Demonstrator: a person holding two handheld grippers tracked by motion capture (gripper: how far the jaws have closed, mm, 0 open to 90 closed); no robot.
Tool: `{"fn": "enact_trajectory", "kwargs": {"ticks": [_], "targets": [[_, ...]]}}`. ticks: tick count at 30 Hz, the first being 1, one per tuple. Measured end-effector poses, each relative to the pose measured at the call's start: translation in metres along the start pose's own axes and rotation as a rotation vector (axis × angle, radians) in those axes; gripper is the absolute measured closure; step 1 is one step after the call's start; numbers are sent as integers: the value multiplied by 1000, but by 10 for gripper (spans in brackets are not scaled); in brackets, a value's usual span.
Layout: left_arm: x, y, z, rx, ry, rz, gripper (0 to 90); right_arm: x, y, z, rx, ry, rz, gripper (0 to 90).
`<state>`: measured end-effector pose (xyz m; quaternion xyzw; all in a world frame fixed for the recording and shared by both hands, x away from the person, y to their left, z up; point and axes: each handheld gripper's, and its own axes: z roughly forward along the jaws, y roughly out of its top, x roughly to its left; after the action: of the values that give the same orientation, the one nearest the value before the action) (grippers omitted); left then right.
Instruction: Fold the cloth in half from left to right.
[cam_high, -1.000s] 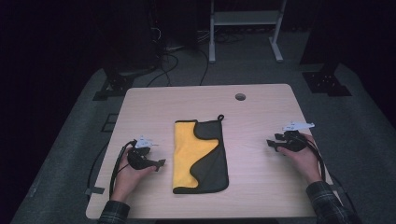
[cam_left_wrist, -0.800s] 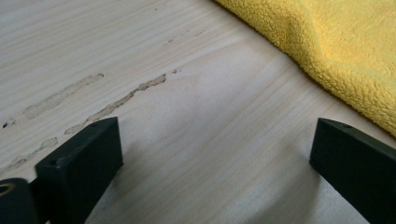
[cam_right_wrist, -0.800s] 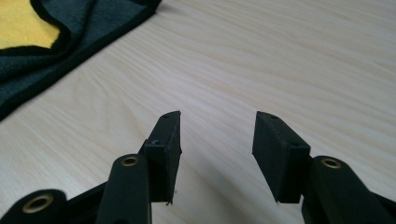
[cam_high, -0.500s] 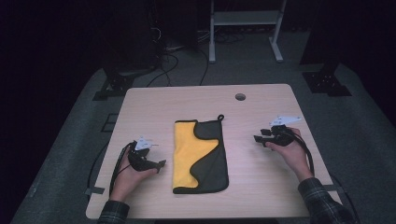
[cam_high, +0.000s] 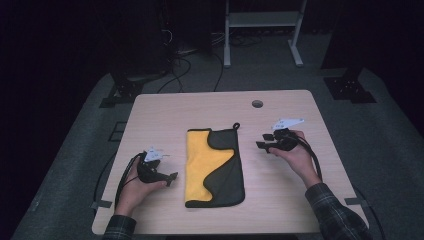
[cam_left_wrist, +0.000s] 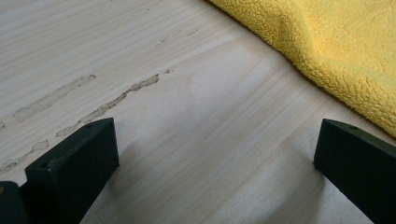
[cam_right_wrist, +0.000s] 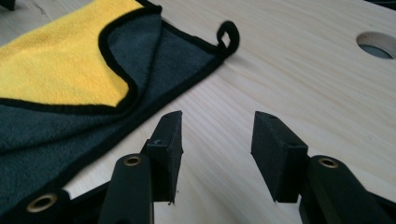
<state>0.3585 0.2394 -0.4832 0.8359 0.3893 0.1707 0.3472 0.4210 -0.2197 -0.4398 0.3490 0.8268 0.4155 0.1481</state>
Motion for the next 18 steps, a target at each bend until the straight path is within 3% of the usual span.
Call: {"fn": "enact_trajectory", "kwargs": {"ticks": [18], "targets": [[0, 0, 0, -2, 0, 0, 0, 29, 29, 31, 0, 69, -55, 532]]}}
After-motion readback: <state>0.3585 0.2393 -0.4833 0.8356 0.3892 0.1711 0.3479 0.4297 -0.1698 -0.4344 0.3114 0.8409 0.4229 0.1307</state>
